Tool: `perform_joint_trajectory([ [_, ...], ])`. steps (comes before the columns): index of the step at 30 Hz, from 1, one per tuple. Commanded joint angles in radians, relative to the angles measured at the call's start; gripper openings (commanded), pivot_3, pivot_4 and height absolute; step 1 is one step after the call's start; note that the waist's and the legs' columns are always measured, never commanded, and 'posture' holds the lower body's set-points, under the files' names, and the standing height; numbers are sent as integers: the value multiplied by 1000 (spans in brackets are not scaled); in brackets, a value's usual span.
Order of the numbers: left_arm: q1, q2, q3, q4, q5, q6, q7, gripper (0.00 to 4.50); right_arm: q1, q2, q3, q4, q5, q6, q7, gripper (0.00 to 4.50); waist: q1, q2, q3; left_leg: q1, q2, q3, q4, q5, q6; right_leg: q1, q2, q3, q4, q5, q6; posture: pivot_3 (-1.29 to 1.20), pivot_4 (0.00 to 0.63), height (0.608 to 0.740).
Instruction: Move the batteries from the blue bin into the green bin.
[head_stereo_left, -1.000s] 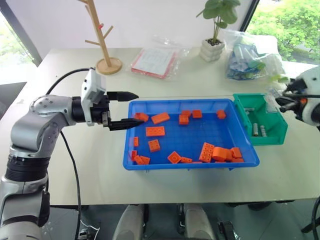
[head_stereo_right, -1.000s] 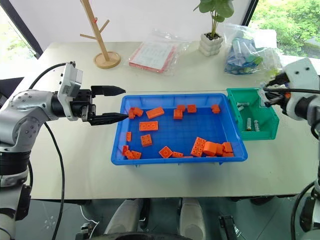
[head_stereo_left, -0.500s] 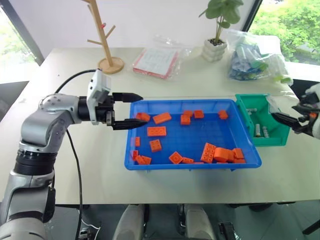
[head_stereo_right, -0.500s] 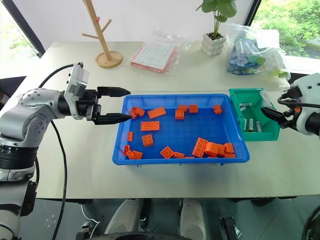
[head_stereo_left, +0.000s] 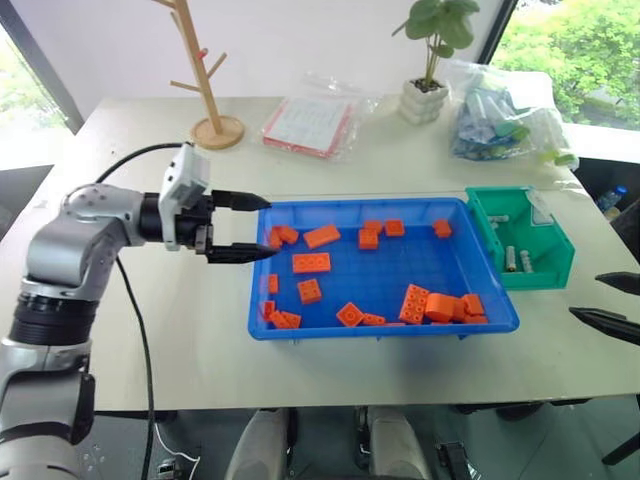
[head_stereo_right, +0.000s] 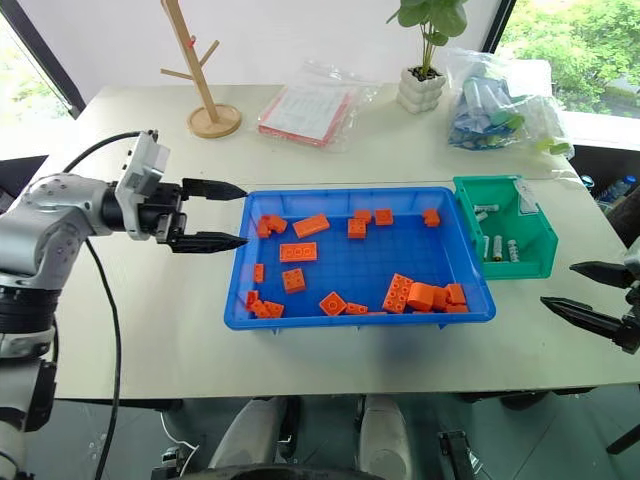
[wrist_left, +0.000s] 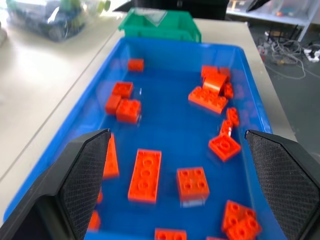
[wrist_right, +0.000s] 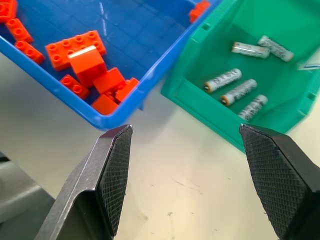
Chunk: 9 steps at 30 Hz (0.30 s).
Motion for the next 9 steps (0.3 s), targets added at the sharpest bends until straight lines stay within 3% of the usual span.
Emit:
perform_joint_trajectory([
  [1,22,54,64,-29,-19,19,-7,4500,1,15,-33,18,4,-60,-11,3490,2,0,0,0,0,0,0,0,0,0,0,0,0,1,-2,0,150,692],
  [9,110,108,142,-84,-31,32,30,4500,-37,31,29,45,33,-74,-69,3490,3,0,0,-1,0,0,0,0,0,0,-2,0,-1,2,-3,0,150,692],
])
